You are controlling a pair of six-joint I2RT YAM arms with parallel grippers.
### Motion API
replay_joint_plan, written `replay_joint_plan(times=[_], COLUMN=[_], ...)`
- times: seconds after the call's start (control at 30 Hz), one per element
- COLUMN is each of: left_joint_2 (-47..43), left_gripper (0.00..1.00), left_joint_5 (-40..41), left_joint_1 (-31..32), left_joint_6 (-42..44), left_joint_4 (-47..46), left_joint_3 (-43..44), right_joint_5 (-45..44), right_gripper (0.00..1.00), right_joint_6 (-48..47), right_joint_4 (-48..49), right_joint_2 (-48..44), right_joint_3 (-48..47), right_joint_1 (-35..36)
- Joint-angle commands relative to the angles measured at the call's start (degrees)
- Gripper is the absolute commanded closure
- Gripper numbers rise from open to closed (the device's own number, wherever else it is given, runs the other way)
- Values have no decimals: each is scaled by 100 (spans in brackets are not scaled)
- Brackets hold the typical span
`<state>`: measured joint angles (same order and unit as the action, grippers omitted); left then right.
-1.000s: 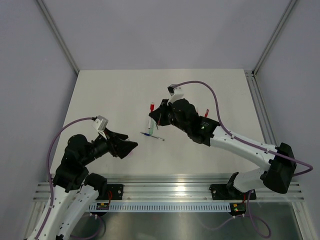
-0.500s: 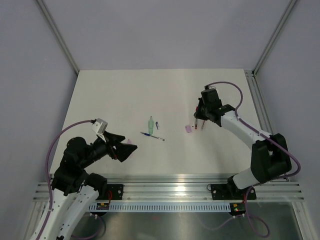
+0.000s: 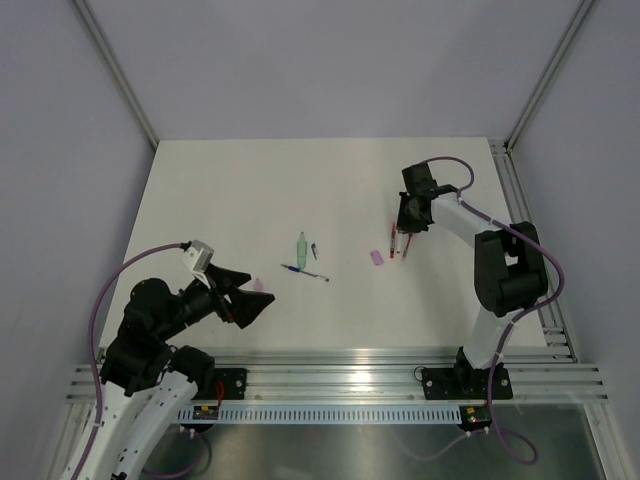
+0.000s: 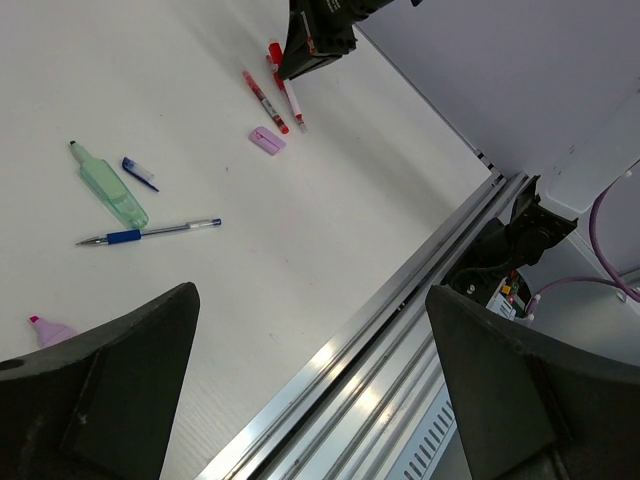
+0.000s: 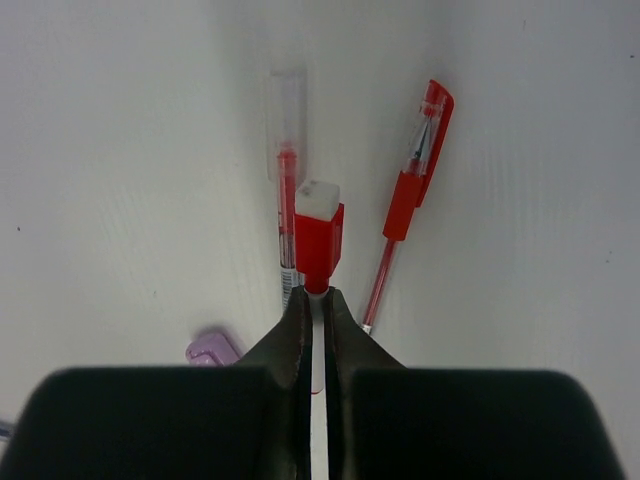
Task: Insert the pens into the pen caps
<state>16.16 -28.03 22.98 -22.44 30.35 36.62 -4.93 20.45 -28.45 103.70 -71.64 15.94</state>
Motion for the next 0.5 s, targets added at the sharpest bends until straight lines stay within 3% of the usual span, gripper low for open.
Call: replay_joint_plan(times=[0.0, 0.3, 0.47], left_joint_2=[-78, -105, -78], left_gripper=[1, 1, 1], left_joint_5=[-62, 26, 43], left_joint_1=[31, 22, 13], left_joint_6=[73, 55, 55], left_joint_4=[-178, -170, -152], left_joint_3=[65, 64, 65], right_joint_5=[132, 194, 212], right_gripper=[98, 90, 77], right_joint_6=[-225, -120, -76], right_joint_4=[-249, -522, -478], right_joint_2=[282, 809, 661], right_joint_3=[-386, -808, -799], right_joint_1=[-109, -144, -136])
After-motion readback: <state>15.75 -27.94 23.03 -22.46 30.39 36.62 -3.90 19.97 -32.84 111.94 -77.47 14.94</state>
